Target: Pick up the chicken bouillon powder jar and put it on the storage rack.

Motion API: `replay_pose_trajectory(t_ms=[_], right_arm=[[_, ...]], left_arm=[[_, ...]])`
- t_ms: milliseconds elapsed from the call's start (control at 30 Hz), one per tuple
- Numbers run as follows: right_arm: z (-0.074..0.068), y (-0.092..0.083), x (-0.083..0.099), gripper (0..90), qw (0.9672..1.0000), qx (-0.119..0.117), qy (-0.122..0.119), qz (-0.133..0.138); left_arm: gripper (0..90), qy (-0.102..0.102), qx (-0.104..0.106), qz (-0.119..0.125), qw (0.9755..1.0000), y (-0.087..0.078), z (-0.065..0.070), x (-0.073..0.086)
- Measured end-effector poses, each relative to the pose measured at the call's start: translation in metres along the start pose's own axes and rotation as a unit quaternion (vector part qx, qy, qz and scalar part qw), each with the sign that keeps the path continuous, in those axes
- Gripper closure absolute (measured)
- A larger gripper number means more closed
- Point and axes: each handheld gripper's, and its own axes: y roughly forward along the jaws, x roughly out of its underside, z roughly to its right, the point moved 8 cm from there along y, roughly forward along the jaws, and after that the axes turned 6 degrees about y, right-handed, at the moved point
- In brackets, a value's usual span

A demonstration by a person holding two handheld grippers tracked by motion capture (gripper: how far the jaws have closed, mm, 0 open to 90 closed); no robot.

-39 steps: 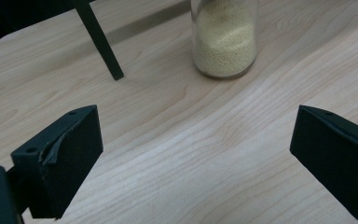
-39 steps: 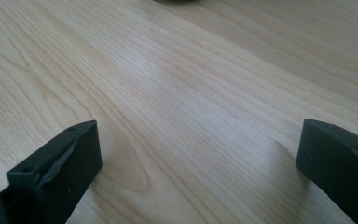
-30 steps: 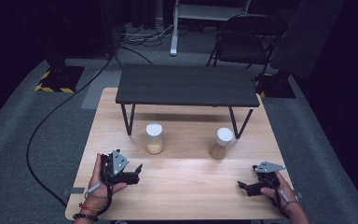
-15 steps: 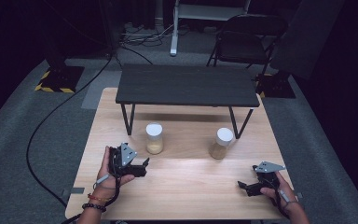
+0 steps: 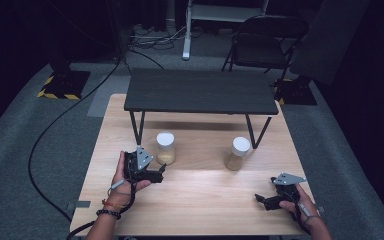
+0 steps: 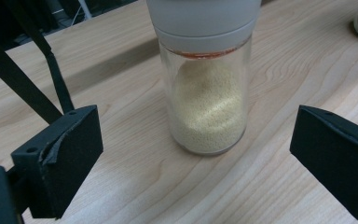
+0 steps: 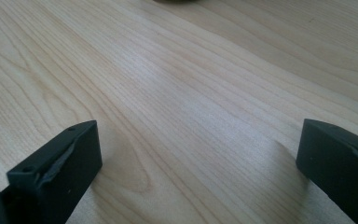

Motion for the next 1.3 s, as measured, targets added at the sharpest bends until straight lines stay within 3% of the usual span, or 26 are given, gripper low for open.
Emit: replay_pose_trajectory(t_ms=[767,1300], right_arm=[[0.0,0.0,0.0,0.0,1.0,0.0,0.0,0.0],[0.0,0.0,0.0,0.0,1.0,0.0,0.0,0.0]], left_arm=[[2.8,-0.021,0.015,0.003,0.9997,0.029,-0.007,-0.015],[3.7,-0.067,0.024,0.006,0.9975,0.053,-0.009,-0.02]])
